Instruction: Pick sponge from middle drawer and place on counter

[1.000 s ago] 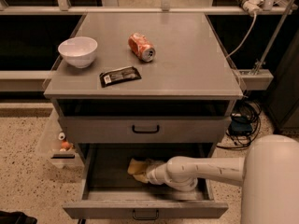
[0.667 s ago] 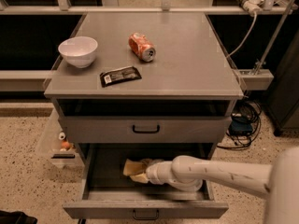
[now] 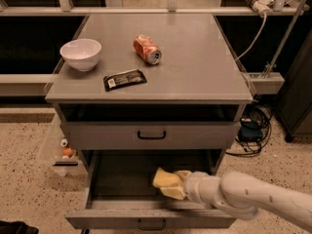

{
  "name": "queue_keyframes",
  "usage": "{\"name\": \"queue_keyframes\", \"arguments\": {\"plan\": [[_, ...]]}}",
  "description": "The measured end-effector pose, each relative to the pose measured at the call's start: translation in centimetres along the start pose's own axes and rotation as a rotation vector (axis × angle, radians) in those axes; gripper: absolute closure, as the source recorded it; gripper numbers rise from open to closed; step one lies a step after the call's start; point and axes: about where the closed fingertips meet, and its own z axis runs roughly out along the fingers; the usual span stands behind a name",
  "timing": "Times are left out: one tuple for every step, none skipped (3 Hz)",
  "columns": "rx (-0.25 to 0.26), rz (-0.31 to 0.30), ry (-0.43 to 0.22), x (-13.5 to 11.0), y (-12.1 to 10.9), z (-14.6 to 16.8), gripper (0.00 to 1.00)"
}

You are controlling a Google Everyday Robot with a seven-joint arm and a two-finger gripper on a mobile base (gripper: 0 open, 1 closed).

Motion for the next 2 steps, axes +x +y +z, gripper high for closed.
{"name": "queue_keyframes", "arguments": {"plan": [[0.113,0.017,0.039,-0.8,-0.7,-6.6,1.00],[0.147,-0.029,0.036,-2.9,-1.1,-8.2,1.00]]}}
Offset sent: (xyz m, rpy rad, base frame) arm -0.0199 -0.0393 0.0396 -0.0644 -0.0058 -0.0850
